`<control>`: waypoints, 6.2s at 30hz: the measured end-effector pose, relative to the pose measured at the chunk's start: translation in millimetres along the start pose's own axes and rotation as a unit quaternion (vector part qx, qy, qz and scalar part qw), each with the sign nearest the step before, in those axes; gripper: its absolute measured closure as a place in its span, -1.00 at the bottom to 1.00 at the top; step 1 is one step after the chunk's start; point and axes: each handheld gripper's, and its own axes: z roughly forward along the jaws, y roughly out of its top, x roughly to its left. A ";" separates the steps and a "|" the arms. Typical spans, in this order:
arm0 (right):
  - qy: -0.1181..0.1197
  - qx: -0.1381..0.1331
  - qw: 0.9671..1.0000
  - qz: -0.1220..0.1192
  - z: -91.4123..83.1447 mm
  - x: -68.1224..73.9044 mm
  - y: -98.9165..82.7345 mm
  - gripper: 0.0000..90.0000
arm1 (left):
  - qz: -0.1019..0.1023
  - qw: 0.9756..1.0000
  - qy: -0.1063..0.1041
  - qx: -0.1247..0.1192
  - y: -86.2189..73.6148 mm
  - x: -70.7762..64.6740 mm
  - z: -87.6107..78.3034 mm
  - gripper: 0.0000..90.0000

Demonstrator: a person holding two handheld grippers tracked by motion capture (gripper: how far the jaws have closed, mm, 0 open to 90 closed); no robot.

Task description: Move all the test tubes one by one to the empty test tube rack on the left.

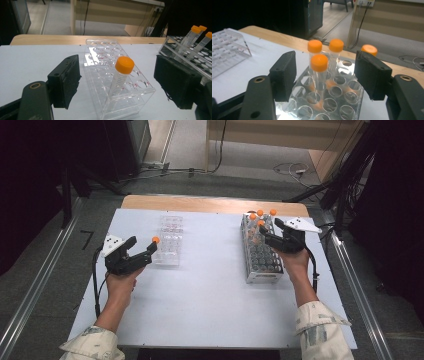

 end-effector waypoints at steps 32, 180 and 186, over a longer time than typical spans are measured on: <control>0.086 0.034 0.996 -0.016 43.8 -22.2 -30.7 0.30 | -0.001 1.000 -0.003 0.010 -4.0 2.9 2.4 -0.54; 0.284 0.054 0.952 -0.106 26.7 196.5 -12.3 0.59 | 0.083 0.980 -0.180 0.024 -6.5 -86.3 11.2 0.45; 0.285 0.053 0.952 -0.103 26.6 196.2 -12.1 0.58 | 0.074 0.981 -0.180 0.024 -6.2 -84.2 11.4 0.53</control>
